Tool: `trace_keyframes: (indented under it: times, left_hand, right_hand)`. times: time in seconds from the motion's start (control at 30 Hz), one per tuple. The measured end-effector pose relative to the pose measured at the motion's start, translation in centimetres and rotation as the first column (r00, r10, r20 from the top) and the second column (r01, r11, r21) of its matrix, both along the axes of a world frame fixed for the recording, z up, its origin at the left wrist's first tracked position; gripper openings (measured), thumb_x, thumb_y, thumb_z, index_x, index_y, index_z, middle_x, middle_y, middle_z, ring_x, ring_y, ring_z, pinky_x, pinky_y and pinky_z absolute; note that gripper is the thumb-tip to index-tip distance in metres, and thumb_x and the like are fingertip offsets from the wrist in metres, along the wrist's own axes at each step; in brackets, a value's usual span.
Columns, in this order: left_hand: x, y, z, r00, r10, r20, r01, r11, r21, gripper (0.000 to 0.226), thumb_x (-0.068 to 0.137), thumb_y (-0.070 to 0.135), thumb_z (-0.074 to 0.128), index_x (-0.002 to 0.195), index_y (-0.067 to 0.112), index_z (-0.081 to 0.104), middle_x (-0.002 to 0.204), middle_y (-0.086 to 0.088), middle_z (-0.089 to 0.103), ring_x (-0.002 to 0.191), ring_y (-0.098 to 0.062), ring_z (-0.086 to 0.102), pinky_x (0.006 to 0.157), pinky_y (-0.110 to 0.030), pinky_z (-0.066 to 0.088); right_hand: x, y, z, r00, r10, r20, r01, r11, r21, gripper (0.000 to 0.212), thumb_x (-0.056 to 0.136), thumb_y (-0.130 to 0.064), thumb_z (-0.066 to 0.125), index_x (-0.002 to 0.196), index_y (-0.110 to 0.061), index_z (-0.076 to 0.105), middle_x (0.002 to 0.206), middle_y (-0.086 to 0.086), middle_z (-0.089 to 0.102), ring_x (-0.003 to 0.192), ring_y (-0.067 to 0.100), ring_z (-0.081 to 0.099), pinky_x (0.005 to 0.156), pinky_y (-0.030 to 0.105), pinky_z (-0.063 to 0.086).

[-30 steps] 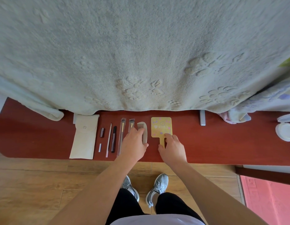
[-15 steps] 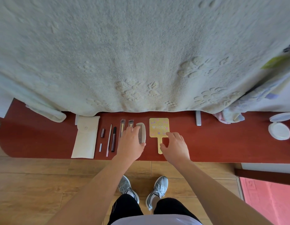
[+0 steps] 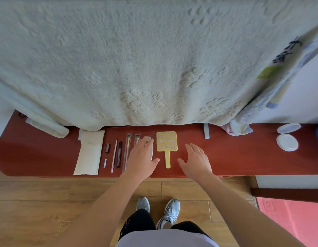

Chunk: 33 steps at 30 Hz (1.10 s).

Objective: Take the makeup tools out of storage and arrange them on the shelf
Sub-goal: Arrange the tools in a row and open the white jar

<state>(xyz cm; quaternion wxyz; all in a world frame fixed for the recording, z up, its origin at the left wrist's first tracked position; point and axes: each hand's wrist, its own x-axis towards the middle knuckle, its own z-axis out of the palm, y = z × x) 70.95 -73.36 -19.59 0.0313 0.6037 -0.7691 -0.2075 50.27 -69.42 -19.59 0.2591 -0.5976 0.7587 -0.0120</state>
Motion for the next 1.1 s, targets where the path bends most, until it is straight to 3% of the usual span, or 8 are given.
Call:
trace_keyframes:
  times: [0.2, 0.37, 0.53, 0.77, 0.93, 1.1]
  left_hand:
    - [-1.1, -0.2, 1.0, 0.993, -0.120, 0.011, 0.120, 0.993, 0.004, 0.067, 0.099, 0.048, 0.048, 0.155, 0.023, 0.020, 0.164, -0.006, 0.015, 0.152, -0.025, 0.013, 0.122, -0.041, 0.016]
    - [-2.4, -1.1, 2.5, 0.961, -0.275, 0.013, 0.275, 0.959, -0.062, 0.054, 0.099, 0.039, 0.049, 0.146, 0.014, 0.040, 0.151, -0.008, 0.038, 0.138, -0.027, 0.034, 0.110, -0.044, 0.031]
    - [-4.0, -1.8, 3.3, 0.922, -0.385, 0.040, 0.387, 0.919, -0.075, 0.040, 0.102, 0.031, 0.042, 0.137, 0.012, 0.047, 0.143, -0.006, 0.044, 0.133, -0.027, 0.039, 0.106, -0.044, 0.034]
    - [-7.0, -1.4, 5.2, 0.896, -0.440, 0.059, 0.444, 0.892, -0.088, 0.052, 0.104, 0.035, 0.030, 0.152, 0.014, 0.031, 0.158, -0.007, 0.032, 0.148, -0.022, 0.024, 0.120, -0.043, 0.024]
    - [-10.1, 0.4, 7.0, 0.876, -0.465, 0.124, 0.480, 0.865, -0.145, 0.052, 0.104, 0.035, 0.032, 0.151, 0.012, 0.033, 0.156, -0.007, 0.035, 0.145, -0.023, 0.029, 0.119, -0.042, 0.026]
    - [-14.7, 3.9, 8.5, 0.877, -0.459, 0.145, 0.480, 0.853, -0.204, 0.045, 0.102, 0.032, 0.037, 0.140, 0.010, 0.045, 0.139, -0.007, 0.051, 0.130, -0.025, 0.044, 0.108, -0.041, 0.036]
  right_hand:
    - [-1.4, 1.0, 1.8, 0.995, -0.036, -0.088, 0.037, 0.999, 0.003, 0.066, 0.098, -0.050, 0.038, 0.153, -0.016, 0.023, 0.161, 0.003, 0.020, 0.149, 0.022, 0.011, 0.121, 0.039, 0.014]
    - [-2.3, 2.6, 3.4, 0.984, -0.102, -0.145, 0.100, 0.995, -0.019, 0.060, 0.101, -0.047, 0.031, 0.151, -0.015, 0.027, 0.160, 0.002, 0.023, 0.149, 0.022, 0.010, 0.122, 0.041, 0.011]
    - [-2.7, 4.4, 4.9, 0.961, -0.208, -0.182, 0.198, 0.978, -0.070, 0.051, 0.102, -0.044, 0.027, 0.143, -0.016, 0.039, 0.154, 0.001, 0.034, 0.146, 0.021, 0.020, 0.120, 0.042, 0.014]
    - [-5.1, 7.3, 7.1, 0.927, -0.332, -0.174, 0.304, 0.938, -0.168, 0.043, 0.101, -0.041, 0.028, 0.128, -0.016, 0.051, 0.137, 0.000, 0.050, 0.135, 0.021, 0.034, 0.118, 0.041, 0.018]
    - [-8.0, 9.4, 8.6, 0.919, -0.356, -0.169, 0.318, 0.923, -0.218, 0.045, 0.101, -0.040, 0.028, 0.131, -0.016, 0.050, 0.138, 0.000, 0.050, 0.134, 0.020, 0.037, 0.118, 0.040, 0.019]
    - [-12.5, 12.5, 10.2, 0.930, -0.322, -0.179, 0.275, 0.929, -0.247, 0.045, 0.100, -0.038, 0.030, 0.134, -0.015, 0.048, 0.140, 0.001, 0.049, 0.135, 0.022, 0.036, 0.118, 0.040, 0.019]
